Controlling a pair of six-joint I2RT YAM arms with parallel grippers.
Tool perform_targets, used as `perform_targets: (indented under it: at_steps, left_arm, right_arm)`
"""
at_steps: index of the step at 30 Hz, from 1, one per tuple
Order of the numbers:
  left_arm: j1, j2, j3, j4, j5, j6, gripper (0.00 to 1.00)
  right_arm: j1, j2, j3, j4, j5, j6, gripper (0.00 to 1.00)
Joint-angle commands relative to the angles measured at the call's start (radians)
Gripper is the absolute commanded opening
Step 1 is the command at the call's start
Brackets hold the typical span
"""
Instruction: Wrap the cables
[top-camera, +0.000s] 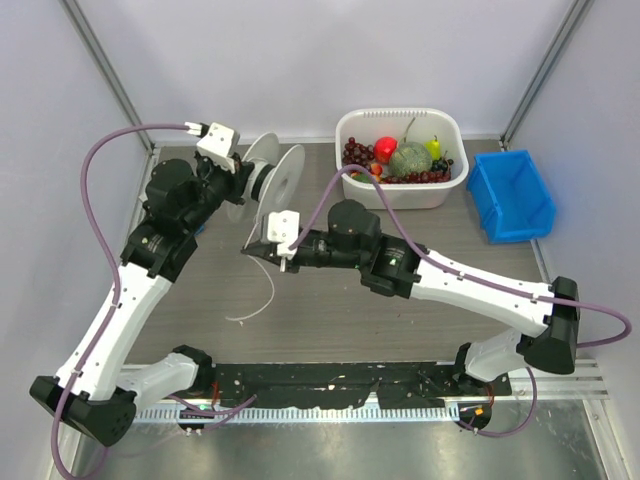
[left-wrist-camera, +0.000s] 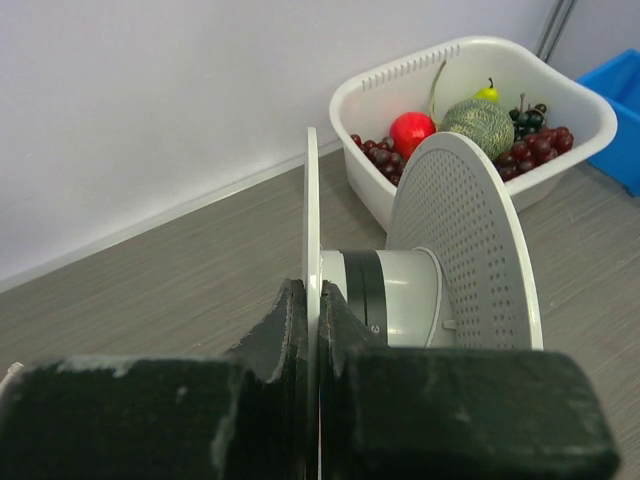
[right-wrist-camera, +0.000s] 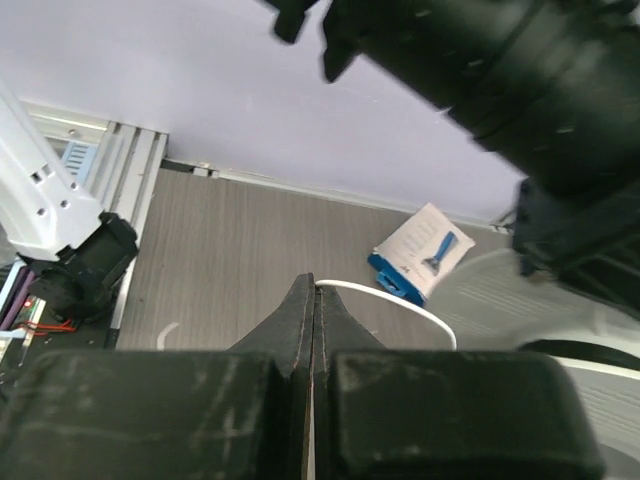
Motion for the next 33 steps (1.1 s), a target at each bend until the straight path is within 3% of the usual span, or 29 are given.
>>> perform_targets:
  at_steps: [1, 10, 19, 26, 33]
  left_arm:
    - [-0.008, -0.050, -0.004, 0.098, 0.052, 0.059, 0.00]
    - [-0.036, -0.084, -0.067, 0.052, 0.142, 0.157, 0.00]
    - [-0.034, -0.107, -0.064, -0.010, 0.219, 0.215, 0.00]
    - [-0.034, -0.121, -0.023, -0.054, 0.363, 0.130, 0.00]
    - [-0.036, -0.115, 0.075, -0.086, 0.457, 0.004, 0.00]
  right_arm:
    - [-0.053, -0.054, 0.075, -0.068, 0.029, -0.012, 0.01]
    - [-0.229, -0.072, 0.187, -0.230, -0.019, -0.050, 0.01]
    - [-0.412, -0.129, 0.202, -0.430, -0.115, -0.231, 0.01]
    - [-0.617, -0.143, 0.158, -0.477, -0.174, -0.343, 0.01]
    - [-0.726, -0.124, 0.086, -0.435, -0.235, -0.339, 0.01]
